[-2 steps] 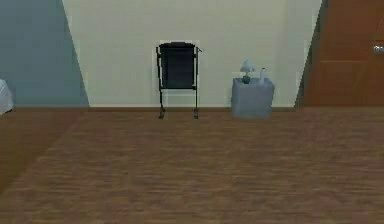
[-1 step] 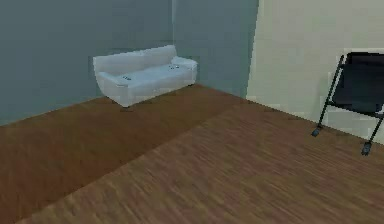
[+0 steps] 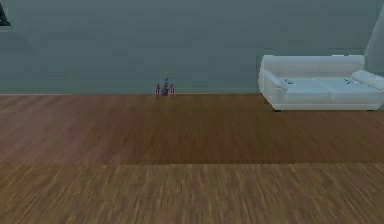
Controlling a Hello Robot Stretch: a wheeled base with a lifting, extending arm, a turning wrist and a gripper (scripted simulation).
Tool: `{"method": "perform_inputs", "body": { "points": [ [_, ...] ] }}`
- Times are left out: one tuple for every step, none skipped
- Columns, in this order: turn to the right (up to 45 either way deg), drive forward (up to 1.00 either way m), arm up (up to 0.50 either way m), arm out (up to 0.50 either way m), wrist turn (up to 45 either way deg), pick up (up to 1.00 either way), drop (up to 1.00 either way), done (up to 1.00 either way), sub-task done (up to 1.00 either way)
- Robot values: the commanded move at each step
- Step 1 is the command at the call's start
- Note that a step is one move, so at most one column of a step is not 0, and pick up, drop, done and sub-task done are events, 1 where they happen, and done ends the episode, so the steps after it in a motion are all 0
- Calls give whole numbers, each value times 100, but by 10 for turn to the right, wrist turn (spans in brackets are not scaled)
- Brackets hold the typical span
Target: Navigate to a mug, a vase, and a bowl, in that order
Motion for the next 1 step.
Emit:
{"method": "perform_inputs", "body": {
  "points": [
    [0,5,0,0,0,0,0,0,0]
  ]
}}
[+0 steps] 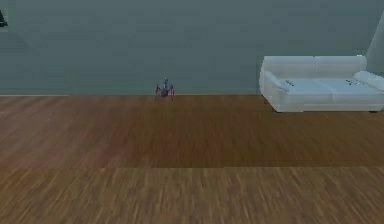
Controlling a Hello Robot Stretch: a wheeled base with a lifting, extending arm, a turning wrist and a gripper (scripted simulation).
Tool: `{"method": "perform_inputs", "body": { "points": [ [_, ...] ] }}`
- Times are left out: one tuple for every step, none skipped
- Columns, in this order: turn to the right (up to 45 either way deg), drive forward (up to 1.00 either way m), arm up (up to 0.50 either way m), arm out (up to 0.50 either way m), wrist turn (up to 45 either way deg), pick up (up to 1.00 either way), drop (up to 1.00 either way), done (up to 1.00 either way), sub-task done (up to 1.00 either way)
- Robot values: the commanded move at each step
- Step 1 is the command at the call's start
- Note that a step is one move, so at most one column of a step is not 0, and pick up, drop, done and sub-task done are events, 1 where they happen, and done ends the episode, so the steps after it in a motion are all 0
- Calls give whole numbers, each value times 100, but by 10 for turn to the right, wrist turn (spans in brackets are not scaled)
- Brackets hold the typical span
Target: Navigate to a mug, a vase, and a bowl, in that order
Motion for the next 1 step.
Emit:
{"method": "perform_inputs", "body": {
  "points": [
    [450,0,0,0,0,0,0,0,0]
  ]
}}
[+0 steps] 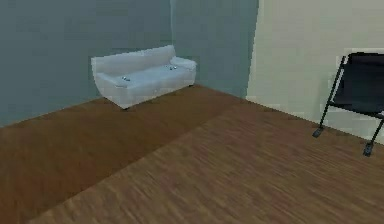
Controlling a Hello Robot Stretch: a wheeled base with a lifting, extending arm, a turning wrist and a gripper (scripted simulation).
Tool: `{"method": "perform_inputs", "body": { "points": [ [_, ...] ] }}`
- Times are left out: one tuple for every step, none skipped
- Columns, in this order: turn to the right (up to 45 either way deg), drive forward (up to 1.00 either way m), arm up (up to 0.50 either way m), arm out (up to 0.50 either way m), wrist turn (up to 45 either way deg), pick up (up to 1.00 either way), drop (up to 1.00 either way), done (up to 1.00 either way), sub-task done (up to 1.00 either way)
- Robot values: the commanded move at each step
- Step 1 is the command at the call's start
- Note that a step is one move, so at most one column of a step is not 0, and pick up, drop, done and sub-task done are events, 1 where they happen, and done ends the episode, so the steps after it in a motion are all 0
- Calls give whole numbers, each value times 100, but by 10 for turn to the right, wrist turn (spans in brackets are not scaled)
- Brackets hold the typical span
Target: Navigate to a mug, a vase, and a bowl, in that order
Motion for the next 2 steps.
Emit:
{"method": "perform_inputs", "body": {
  "points": [
    [360,0,0,0,0,0,0,0,0],
    [0,5,0,0,0,0,0,0,0]
  ]
}}
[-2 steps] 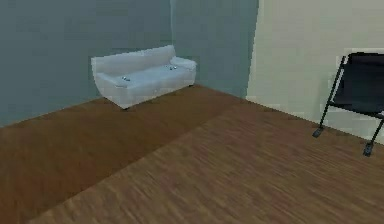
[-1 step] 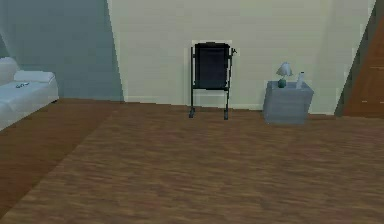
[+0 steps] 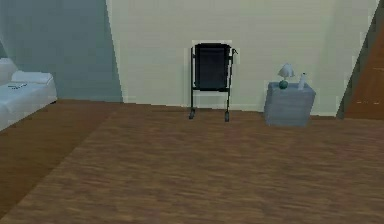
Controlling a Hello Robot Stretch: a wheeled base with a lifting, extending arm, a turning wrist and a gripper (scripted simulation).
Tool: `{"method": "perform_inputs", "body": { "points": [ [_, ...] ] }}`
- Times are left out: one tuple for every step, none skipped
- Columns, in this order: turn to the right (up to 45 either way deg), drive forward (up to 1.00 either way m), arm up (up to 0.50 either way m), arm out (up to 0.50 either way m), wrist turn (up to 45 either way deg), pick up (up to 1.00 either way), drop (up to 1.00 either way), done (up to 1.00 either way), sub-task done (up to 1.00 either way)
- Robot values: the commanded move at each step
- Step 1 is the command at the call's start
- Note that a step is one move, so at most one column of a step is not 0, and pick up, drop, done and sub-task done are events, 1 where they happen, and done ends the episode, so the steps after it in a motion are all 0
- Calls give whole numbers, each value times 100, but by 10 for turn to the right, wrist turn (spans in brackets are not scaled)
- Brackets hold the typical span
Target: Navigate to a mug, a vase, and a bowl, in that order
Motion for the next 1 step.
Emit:
{"method": "perform_inputs", "body": {
  "points": [
    [450,0,0,0,0,0,0,0,0]
  ]
}}
